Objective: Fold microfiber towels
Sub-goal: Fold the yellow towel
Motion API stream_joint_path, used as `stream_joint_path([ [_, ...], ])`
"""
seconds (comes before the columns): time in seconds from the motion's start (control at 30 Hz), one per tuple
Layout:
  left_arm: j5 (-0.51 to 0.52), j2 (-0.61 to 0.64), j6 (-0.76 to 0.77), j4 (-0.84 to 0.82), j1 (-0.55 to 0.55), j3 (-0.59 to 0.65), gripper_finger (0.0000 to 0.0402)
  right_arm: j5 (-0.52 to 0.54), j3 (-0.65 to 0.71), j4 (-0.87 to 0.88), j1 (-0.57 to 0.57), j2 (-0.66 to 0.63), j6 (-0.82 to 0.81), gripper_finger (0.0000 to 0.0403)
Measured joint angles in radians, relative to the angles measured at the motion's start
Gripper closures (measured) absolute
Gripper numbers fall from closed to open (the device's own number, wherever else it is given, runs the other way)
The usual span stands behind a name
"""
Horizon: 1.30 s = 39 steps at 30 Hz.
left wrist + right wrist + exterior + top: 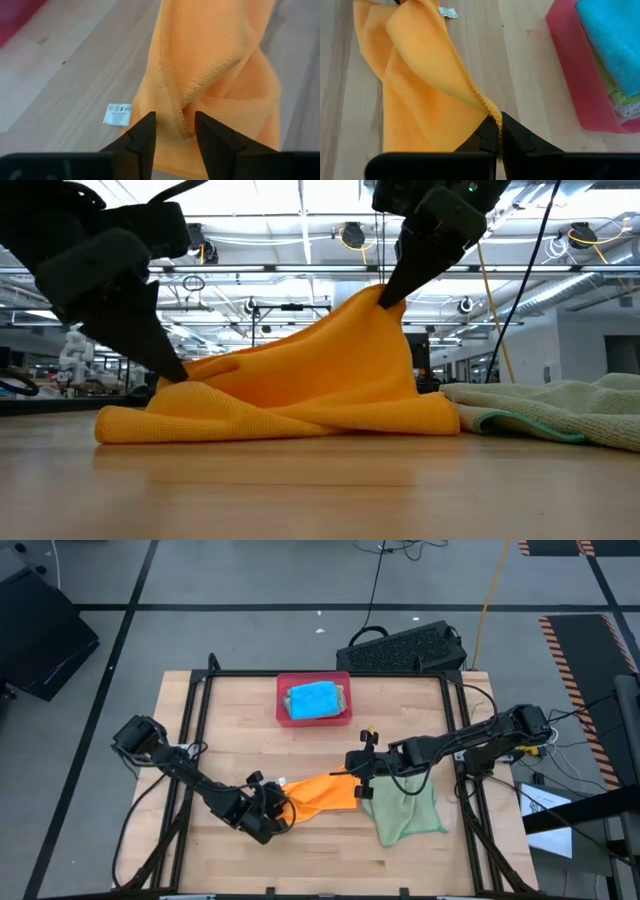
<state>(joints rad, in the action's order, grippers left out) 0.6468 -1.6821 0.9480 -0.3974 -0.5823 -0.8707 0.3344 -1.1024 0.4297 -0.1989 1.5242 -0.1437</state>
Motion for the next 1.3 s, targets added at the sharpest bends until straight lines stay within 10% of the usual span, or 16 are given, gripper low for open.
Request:
stream_joint_path([
  [0.47,-0.006,0.0,0.022,-0.073,0.005,0.0,0.0393,0.0,0.0,-0.003,0.0,0.0,0.011,0.0399],
  [0.83,0.021,-0.001,0.036,-0.089,0.011,0.0,0.0394,-0.001,0.0,-0.008,0.0,0.0,0.02,0.0399],
  [1.13,0.0,-0.01,0.066,-0.072,0.057,0.004,0.0273,-0.053,0.0,-0.075,0.0,0.0,0.05,0.0399],
  [1.3,-0.026,-0.009,0.014,-0.077,0.067,0.004,0.0316,-0.053,0.0,-0.077,0.0,0.0,0.055,0.0399],
])
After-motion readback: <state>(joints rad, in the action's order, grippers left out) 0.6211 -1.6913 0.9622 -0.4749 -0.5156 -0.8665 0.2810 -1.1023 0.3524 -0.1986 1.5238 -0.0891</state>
